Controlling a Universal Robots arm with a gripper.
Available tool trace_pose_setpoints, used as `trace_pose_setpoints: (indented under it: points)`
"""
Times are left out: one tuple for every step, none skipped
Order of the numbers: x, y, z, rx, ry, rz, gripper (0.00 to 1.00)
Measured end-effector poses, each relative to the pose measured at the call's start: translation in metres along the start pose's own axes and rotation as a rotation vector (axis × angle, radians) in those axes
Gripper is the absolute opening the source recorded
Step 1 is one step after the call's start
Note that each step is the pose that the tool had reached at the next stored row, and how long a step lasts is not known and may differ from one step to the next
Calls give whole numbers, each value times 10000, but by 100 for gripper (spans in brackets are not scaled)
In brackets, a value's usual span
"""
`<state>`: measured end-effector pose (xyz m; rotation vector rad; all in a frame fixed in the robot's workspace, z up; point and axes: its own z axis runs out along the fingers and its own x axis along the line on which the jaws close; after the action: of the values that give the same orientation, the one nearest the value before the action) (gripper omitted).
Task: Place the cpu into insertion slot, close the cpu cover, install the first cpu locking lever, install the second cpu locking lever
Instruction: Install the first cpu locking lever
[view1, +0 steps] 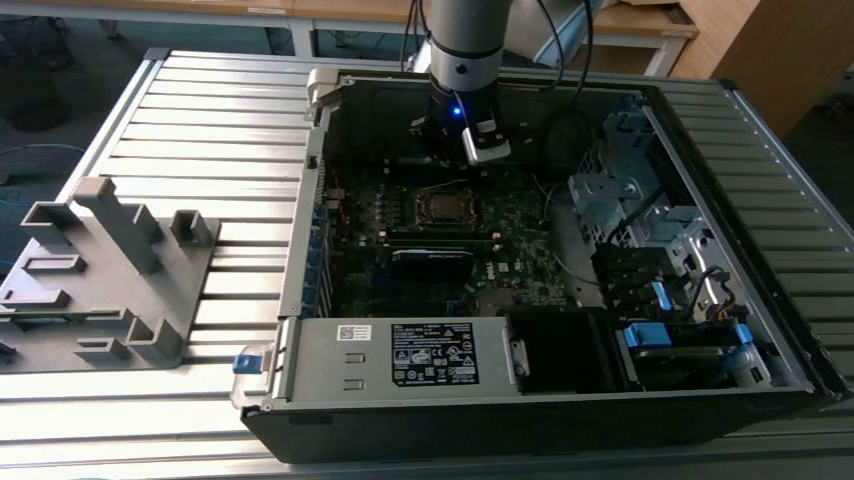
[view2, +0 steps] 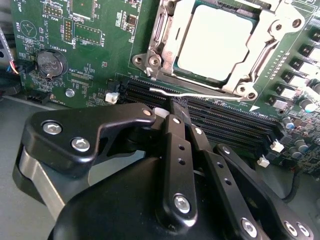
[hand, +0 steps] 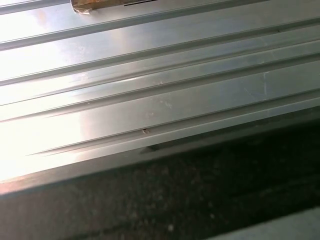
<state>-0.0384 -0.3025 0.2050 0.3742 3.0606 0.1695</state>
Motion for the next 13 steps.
trace_pose_setpoints:
  points:
    - [0, 0, 0, 0, 0, 0, 10]
    - [0, 0, -1, 1, 0, 0, 10]
    - [0, 0, -1, 0, 0, 0, 10]
    - [0, 0, -2, 0, 0, 0, 10]
    - [0, 0, -2, 0, 0, 0, 10]
    - [0, 0, -2, 0, 0, 0, 10]
    - [0, 0, -3, 0, 0, 0, 10]
    - [0, 0, -3, 0, 0, 0, 10]
    - [0, 0, -9, 6, 2, 0, 10]
    - [0, 1, -17, 5, 2, 0, 10]
    - [-1, 3, -26, 1, 0, 0, 10]
    - [-1, 4, -37, 1, 0, 0, 10]
    - [-2, 5, -49, 1, 0, 0, 10]
